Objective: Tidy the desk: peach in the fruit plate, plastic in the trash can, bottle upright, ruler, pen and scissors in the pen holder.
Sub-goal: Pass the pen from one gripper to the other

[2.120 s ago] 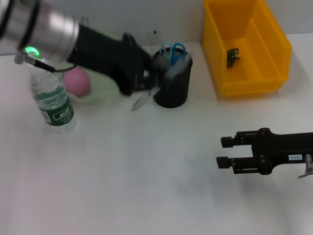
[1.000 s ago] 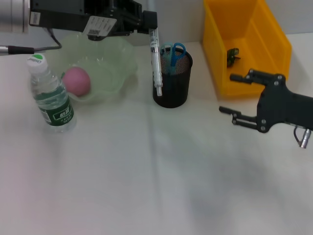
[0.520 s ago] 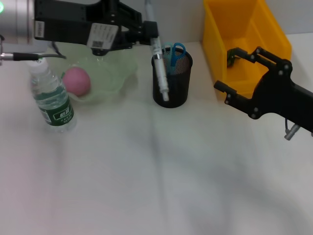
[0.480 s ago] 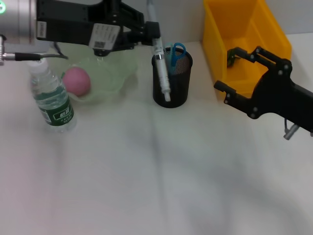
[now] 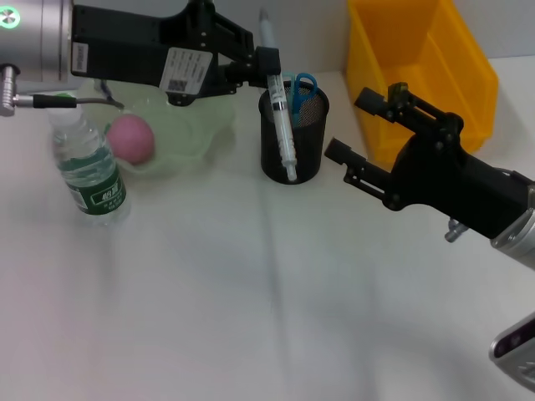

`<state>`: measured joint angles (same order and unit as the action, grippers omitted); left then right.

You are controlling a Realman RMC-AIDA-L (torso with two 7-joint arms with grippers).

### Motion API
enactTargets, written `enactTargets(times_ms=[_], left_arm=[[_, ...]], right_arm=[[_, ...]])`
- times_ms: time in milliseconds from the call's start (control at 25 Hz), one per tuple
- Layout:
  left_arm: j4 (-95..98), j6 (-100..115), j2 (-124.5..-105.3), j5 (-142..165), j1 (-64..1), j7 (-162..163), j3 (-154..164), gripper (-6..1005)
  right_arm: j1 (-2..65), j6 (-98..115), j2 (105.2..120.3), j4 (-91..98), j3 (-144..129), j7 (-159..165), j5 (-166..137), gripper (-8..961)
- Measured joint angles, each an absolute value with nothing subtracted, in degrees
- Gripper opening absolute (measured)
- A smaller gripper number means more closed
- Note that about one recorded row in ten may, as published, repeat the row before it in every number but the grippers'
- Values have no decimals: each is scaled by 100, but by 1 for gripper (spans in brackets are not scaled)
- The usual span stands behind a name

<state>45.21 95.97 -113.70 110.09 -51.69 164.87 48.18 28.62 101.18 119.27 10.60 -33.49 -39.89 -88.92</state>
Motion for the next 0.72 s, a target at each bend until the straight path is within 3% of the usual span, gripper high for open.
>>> enactTargets(times_ms=[720], left_arm=[[4307, 9755, -11408, 11022, -5232, 16479, 4926, 210]], right_arm=[[3061, 10487, 11940, 1068, -3902, -4400, -8952, 662]])
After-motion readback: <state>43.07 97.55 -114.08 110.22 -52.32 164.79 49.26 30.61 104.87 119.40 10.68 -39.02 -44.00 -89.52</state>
